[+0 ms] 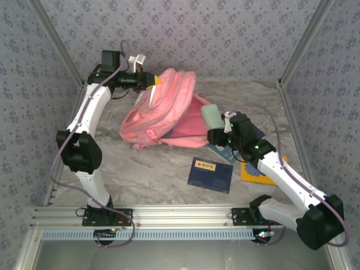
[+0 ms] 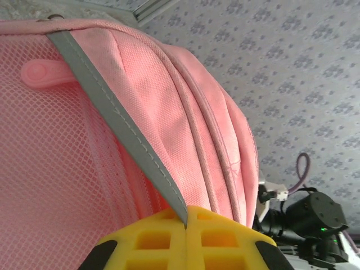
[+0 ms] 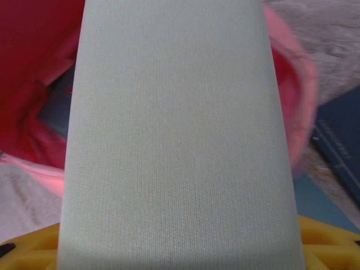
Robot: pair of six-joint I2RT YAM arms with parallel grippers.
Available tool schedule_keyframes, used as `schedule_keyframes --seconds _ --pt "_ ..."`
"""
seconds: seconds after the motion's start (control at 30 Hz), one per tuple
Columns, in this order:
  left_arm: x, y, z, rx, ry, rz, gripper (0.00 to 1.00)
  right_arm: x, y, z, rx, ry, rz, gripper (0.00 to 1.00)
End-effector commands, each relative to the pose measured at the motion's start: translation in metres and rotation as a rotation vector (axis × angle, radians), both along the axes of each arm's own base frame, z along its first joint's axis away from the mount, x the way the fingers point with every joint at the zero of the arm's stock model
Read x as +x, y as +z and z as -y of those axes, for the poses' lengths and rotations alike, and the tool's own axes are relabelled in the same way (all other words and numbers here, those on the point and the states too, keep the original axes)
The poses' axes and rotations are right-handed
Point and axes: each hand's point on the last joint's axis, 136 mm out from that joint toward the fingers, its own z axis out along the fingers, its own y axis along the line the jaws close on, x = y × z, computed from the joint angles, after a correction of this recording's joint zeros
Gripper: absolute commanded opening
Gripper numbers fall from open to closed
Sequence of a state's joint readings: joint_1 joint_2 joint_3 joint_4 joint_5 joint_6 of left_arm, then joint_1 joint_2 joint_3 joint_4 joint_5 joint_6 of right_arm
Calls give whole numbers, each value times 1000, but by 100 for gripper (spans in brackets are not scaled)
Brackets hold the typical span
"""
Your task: Pack the student bag
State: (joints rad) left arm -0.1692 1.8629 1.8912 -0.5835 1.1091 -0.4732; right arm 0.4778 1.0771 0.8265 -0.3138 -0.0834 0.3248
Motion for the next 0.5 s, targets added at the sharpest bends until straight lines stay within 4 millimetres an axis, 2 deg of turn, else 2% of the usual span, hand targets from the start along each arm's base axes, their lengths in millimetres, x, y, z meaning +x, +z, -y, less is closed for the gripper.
schedule_keyframes --seconds 0.0,0.23,0.47 --pt "-40 77 6 -144 -149 218 0 -3 17 -31 40 179 17 47" --pt "-62 81 17 -164 -227 243 0 4 4 -71 -22 339 -34 49" --pt "-76 89 19 -171 -255 281 0 35 -23 -94 -182 387 -4 54"
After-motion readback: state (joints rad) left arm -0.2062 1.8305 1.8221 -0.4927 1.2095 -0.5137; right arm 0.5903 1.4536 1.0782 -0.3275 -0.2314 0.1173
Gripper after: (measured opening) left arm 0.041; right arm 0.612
